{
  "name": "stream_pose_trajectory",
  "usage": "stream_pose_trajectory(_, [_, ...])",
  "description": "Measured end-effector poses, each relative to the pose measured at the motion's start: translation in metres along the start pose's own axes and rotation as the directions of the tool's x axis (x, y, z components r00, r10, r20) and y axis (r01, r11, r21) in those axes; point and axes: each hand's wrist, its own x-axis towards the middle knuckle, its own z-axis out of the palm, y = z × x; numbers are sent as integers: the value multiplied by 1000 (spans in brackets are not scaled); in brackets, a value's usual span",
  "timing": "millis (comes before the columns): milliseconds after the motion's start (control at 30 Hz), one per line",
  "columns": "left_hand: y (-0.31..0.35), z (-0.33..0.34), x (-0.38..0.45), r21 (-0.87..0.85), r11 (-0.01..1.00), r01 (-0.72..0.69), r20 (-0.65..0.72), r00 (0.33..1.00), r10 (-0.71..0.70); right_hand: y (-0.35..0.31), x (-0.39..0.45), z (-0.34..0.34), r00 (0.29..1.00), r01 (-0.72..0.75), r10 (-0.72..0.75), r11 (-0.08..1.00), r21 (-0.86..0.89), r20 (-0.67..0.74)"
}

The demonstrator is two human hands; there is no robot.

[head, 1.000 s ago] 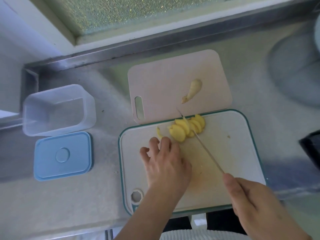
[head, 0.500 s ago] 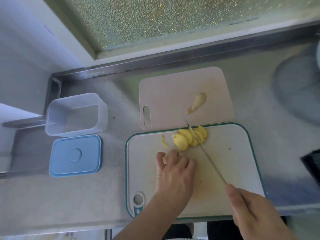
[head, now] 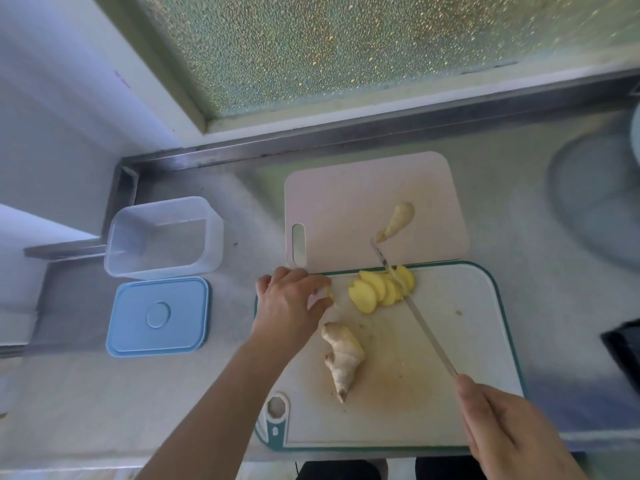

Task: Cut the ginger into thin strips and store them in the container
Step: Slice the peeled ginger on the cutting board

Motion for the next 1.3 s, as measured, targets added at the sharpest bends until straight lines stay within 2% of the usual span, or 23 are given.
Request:
stream_pose_trajectory(100, [-1,-5,8,58,998,-32,57,998,28,-3,0,-1,1000,-7,7,1000,-5,6])
stream_pose_trajectory(200, [3,-15,18,90,994,-65,153,987,51,-5,1,-3,997,36,-32,998,43,-76])
stream_pose_trajectory(267, [9,-20,30,75,995,-68,204,978,51,-5,1,-5,998,13,-10,999,48,-58])
stream_pose_trajectory(467, [52,-6,96,-183,982,38,28,999,-34,-6,-2,-4,980,-7,32,992,126,-198])
stream_pose_trajectory(633, [72,17,126,-28,1000,-12,77,997,14,1,-6,1,950,109,-95,994,29,-297])
stream_pose_trajectory(700, [66,22,124,17,998,-66,65,996,65,7,-8,3,946,127,-104,990,54,-307])
stream_pose_trajectory(833, [36,17,104,-68,976,-207,-20,978,206,14,-5,8,927,222,-202,975,25,-317])
stream_pose_trajectory(967, [3,0,65,-214,964,-159,-167,978,125,21,-8,16,975,143,-136,989,25,-173])
stream_pose_trajectory(1033, [-6,-7,32,-241,959,-147,-239,967,88,15,-8,17,992,32,-14,989,143,-129])
stream_pose_trajectory(1100, [-6,-9,-6,-251,956,-152,-301,951,72,4,-2,17,988,-135,114,966,220,104])
stream_pose_trajectory(1133, [-1,-6,-26,-273,948,-162,-326,943,68,-1,2,18,968,-174,135,969,175,213])
stream_pose_trajectory(1200, [10,4,-63,-279,931,-235,-348,928,130,-7,12,25,947,-128,108,991,49,303])
stream_pose_trajectory(1300, [21,26,-92,-200,931,-306,-319,918,234,-13,23,37,953,-20,31,999,-39,302])
